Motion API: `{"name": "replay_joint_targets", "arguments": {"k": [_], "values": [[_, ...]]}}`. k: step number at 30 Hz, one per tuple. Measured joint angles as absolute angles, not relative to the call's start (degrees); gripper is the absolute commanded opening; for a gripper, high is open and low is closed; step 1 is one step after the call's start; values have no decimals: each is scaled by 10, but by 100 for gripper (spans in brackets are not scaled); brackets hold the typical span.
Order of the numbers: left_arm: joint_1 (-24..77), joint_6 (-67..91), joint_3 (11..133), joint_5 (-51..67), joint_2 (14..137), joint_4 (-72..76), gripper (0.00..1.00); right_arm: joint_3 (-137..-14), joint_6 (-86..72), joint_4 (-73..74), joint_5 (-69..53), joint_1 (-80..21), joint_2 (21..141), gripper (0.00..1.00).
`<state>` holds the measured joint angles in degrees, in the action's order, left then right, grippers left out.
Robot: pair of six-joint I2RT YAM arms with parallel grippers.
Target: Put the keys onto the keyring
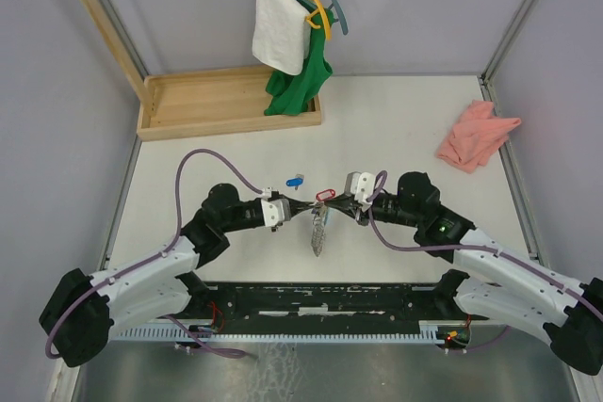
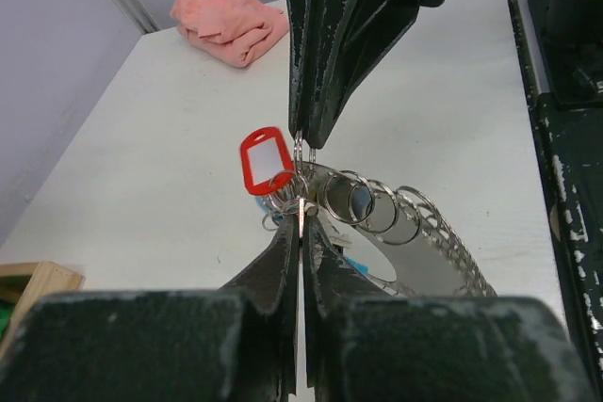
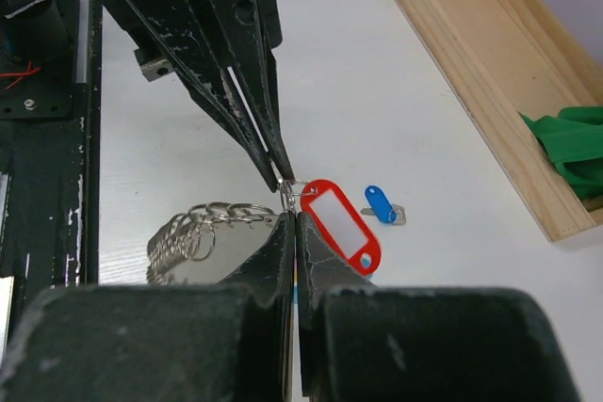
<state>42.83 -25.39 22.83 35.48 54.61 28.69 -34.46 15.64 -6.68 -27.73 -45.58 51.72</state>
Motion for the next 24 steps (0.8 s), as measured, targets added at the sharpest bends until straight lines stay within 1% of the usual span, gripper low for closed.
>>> {"name": "replay_joint_targets", "arguments": {"k": [6,7,9,15,17,21,24], "values": [[433,-157,242,333,533,255,3,-326,134,-112,-266,-455,517,1],[437,-137,244,328,537,253,4,-324,130,-123,-265,-454,519,1],[449,-99,249,311,549,252,17,-320,122,-141,-264,-453,525,1],[483,-23,255,265,575,245,38,-312,112,-168,-249,-452,541,1],[488,-10,254,256,574,240,40,-311,112,-175,-246,-452,541,1],[489,-6,245,234,553,227,40,-311,114,-181,-245,-449,540,1],[489,-11,238,218,528,223,42,-311,118,-178,-250,-446,535,1]]}}
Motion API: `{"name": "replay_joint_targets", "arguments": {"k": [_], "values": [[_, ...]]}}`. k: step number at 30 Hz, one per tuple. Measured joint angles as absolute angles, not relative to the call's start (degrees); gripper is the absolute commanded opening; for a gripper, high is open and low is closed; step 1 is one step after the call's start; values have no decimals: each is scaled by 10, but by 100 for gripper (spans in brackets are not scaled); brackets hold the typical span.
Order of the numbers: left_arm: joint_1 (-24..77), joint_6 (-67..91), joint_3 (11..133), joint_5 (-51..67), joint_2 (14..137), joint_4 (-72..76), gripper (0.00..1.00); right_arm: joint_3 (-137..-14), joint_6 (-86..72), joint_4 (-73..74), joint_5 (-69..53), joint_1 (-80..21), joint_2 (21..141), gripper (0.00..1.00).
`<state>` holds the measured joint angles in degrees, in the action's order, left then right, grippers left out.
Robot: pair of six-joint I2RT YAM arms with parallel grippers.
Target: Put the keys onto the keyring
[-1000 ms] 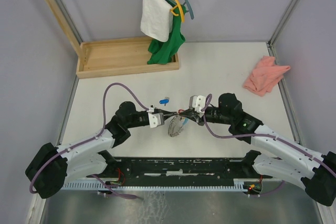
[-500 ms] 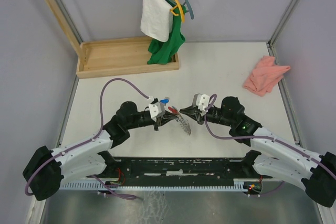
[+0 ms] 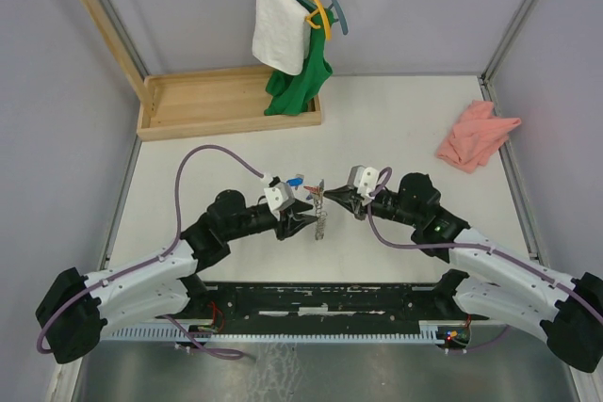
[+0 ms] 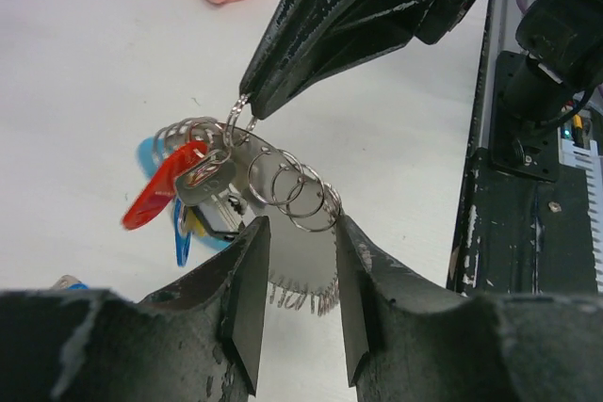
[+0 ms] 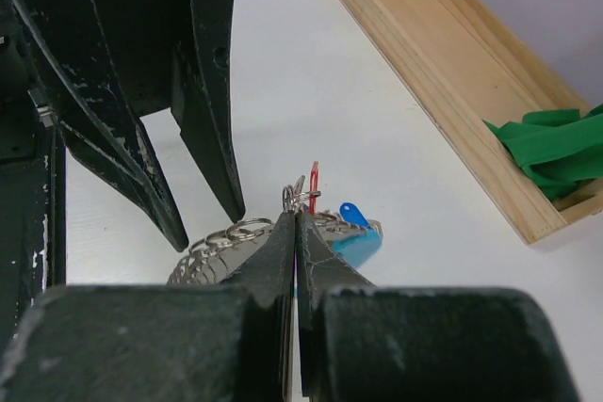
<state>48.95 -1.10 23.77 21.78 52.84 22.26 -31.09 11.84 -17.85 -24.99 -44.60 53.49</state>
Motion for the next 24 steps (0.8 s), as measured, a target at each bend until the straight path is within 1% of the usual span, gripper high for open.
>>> {"name": "replay_joint_targets", "arguments": {"k": [6,12,17,24], "values": [[488,-64,230,197,478,222,45,-310,134,-159,-260,-442,516,1],[471,-133,230,202,469,221,49,-310,148,-144,-279,-441,508,1],[432,-174,241,255,497,221,49,-310,154,-140,-288,-439,507,1],[375,-189,251,354,534,246,50,-310,157,-140,-299,-438,507,1]]}}
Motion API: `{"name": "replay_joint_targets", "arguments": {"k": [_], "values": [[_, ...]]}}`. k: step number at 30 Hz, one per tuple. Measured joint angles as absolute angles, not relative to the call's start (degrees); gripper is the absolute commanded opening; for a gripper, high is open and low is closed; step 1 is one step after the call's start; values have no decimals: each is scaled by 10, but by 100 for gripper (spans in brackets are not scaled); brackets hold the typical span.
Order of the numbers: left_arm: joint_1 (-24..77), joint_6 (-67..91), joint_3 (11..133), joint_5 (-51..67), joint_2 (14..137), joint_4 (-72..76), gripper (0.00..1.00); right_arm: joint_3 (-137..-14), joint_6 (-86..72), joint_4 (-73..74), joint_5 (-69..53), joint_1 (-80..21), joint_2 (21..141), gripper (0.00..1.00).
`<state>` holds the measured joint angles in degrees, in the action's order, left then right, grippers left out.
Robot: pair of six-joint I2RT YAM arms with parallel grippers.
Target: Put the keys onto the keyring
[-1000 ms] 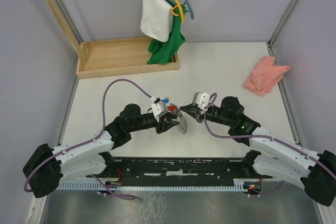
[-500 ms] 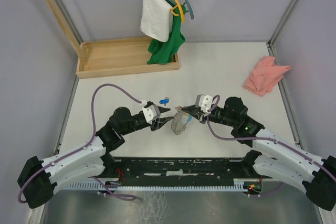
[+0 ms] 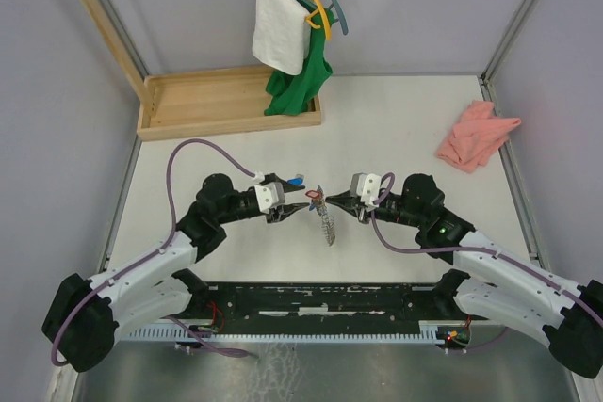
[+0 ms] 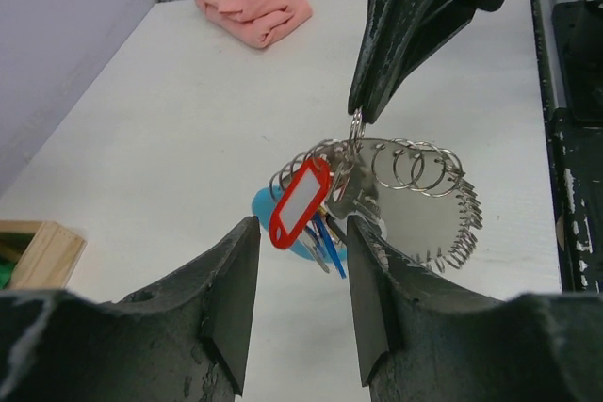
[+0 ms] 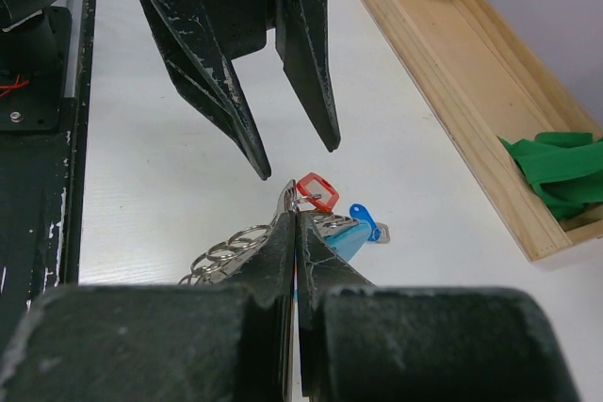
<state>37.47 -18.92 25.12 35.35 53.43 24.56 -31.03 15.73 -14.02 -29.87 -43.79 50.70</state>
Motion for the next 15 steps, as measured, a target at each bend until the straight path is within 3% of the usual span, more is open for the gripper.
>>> {"name": "replay_joint_targets", "arguments": {"k": [15], "values": [[371,-241,312,488,609,237,51,-310,159,-133,-325,-437,509,1]]}}
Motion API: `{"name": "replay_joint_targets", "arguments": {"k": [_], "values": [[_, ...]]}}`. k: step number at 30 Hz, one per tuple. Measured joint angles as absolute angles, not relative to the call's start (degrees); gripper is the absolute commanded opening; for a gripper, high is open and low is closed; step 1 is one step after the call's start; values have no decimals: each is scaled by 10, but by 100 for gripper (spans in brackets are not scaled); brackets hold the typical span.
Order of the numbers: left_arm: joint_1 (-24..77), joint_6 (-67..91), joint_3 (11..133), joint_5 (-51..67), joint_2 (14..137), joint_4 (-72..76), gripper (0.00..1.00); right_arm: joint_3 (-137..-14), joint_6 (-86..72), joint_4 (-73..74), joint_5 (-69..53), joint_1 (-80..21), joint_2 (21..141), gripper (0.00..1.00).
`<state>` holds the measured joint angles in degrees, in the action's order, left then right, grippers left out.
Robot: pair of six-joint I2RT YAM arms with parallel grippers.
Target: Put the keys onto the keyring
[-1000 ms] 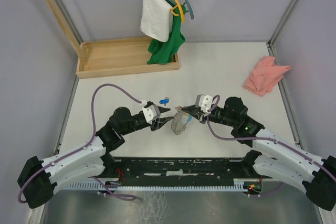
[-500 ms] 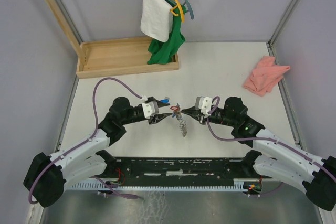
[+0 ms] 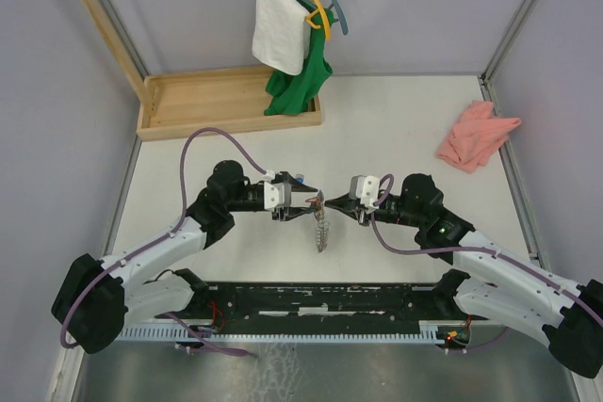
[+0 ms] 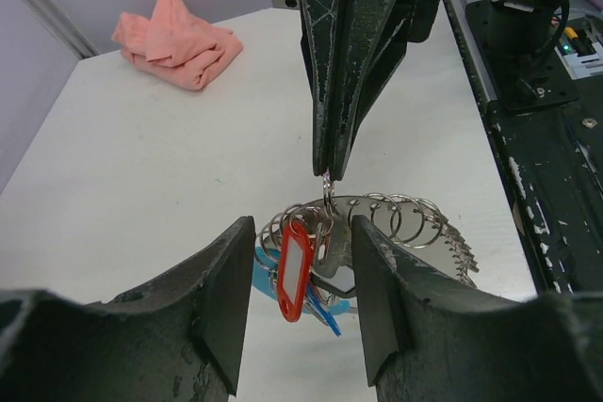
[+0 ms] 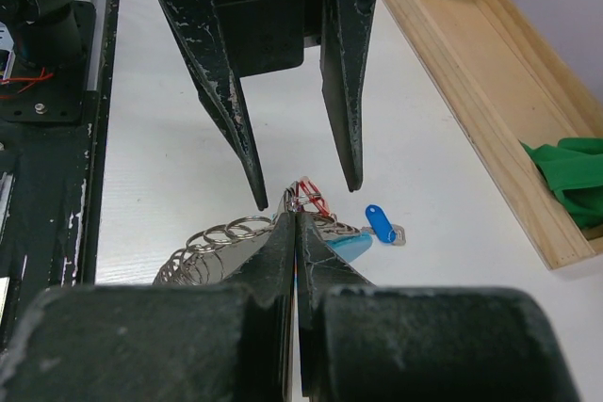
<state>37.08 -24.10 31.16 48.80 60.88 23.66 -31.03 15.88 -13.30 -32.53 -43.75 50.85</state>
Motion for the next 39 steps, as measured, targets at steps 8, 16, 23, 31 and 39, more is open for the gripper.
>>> {"name": "replay_joint_targets", "arguments": {"k": [8,16,23,31,39], "values": [[371,-241,324,528,629,223,38,-310,159,-131,-323,-437,509,1],[379,-232,323,530,622,211,29,-310,154,-131,-310,-437,509,1],[389,-199,304,507,622,216,29,-308,143,-132,-299,-437,508,1],[394,-129,274,465,622,261,34,-308,133,-137,-295,-434,508,1],[396,-104,248,434,610,310,43,-306,132,-146,-294,-434,504,1]]}}
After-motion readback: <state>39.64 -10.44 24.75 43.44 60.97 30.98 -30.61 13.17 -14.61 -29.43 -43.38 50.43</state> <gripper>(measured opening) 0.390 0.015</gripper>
